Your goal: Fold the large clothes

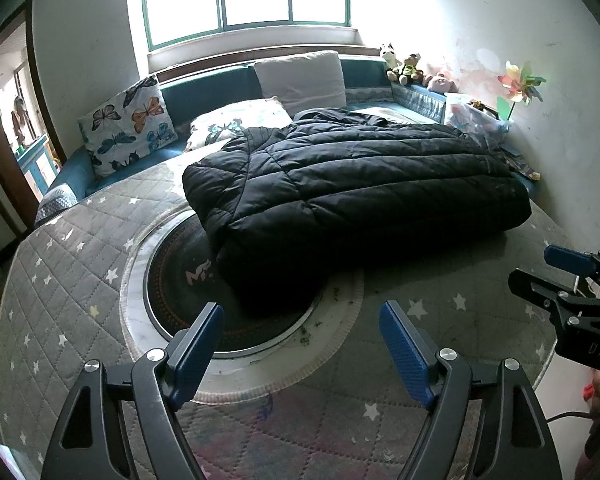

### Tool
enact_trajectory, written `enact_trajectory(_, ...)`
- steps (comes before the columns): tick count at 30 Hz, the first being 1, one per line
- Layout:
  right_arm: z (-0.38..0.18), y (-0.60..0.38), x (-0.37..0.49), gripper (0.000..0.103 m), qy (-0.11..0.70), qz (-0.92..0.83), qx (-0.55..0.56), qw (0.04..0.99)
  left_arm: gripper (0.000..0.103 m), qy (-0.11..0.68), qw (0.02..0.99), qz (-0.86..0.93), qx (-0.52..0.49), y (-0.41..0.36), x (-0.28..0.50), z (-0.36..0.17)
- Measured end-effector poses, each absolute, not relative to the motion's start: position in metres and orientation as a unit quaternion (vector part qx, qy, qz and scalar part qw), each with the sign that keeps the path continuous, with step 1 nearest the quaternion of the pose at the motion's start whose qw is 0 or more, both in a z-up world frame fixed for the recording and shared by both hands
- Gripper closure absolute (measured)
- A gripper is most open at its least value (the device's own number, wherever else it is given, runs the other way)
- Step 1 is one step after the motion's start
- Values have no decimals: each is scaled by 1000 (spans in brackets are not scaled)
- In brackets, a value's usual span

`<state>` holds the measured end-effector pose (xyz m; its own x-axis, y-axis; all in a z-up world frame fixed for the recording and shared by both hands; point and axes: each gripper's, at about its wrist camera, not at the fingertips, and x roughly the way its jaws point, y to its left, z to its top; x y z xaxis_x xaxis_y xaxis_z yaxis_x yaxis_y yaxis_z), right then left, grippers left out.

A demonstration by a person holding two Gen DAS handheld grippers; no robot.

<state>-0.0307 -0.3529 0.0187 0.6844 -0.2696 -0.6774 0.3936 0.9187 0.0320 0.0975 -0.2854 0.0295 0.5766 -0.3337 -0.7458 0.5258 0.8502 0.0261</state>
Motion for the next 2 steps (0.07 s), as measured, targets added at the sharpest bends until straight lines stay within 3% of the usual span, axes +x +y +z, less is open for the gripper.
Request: enact_trajectory(2,19,-354,-30,20,354,-180,88,914,18,389,879,-246,126,-286,97,29)
